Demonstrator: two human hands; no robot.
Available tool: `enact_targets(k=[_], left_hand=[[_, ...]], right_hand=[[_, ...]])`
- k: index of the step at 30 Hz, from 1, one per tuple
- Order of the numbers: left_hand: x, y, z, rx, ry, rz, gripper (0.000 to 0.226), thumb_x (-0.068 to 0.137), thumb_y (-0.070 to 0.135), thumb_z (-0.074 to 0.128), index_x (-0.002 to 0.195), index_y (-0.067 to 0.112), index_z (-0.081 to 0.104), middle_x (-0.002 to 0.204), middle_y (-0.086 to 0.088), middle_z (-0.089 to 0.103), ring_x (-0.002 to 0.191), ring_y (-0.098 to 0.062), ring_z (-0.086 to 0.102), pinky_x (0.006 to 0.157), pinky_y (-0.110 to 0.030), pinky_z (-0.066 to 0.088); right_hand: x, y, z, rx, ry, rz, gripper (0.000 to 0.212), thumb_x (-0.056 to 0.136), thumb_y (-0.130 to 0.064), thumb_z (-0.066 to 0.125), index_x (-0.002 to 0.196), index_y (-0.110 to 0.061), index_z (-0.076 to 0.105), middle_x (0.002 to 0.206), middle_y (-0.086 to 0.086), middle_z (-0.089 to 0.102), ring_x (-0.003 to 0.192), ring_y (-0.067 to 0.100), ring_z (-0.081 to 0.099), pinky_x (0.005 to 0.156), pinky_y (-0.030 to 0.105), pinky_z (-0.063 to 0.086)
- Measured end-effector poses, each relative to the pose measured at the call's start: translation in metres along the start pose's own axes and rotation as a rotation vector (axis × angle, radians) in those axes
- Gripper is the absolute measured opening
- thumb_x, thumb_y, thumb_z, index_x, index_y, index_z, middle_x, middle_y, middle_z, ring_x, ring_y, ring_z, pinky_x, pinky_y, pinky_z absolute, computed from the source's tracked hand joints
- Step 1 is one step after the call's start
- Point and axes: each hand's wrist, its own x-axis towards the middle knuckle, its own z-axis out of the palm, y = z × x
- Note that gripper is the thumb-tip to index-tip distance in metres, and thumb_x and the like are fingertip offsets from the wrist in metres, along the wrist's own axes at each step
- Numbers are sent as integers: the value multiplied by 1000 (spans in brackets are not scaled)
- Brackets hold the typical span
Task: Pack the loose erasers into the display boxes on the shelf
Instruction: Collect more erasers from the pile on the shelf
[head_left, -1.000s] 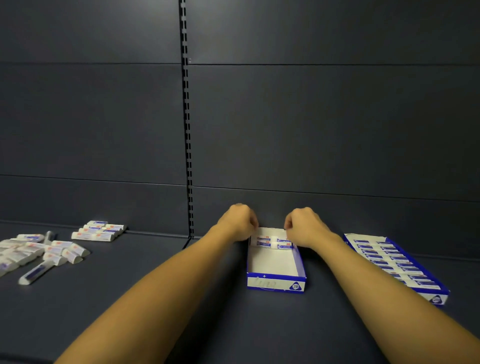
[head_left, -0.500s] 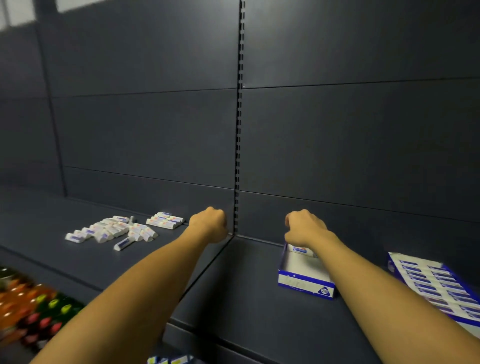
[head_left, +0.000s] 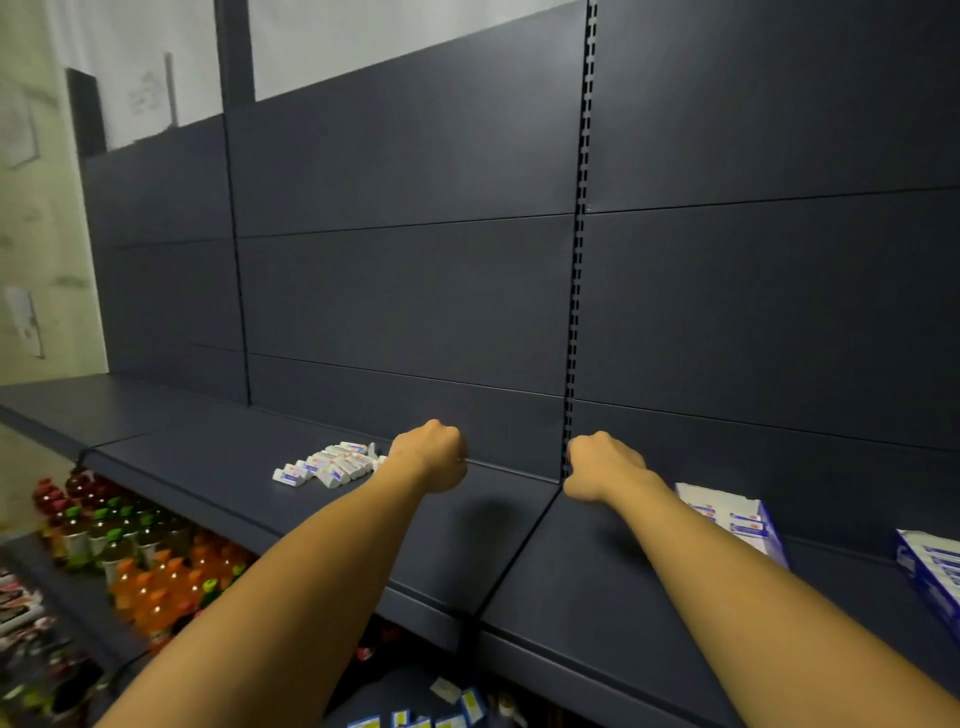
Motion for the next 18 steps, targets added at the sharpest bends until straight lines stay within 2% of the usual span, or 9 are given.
enact_targets(k=[5,11,15,18], left_hand=[[-17,-45,-10,-4,-14,14,30,95,30,56,119,20,69,123,-9,64,106,-33,64,88,-42,55],[-34,-96,-14,-16,-5,41,29,95,25,58,122,19,69,120,-6,67,102,-28,66,82,-38,56],[-41,-123,-8,-29,-17,36,28,95,22,58,121,17,70,119,-7,68,100,-27,66,78,-35,54],[-42,-136,0,-48,-26,45,29,97,24,58,122,15,68,120,-7,67,102,-27,66,79,-34,53]], right_hand=[[-11,-54,-1,-4,-21,7,13,84,-8,51,95,-12,57,86,3,53,69,18,50,55,29,39],[-20,-109,4,-2,-29,23,21,85,-8,50,103,-11,61,88,3,53,71,18,52,58,30,42],[-25,-136,10,-19,-25,23,19,85,-10,52,102,-12,59,91,3,53,80,23,56,63,31,43],[-25,-150,13,-70,-24,13,18,86,-11,53,102,-13,60,92,3,54,79,22,56,60,30,42]])
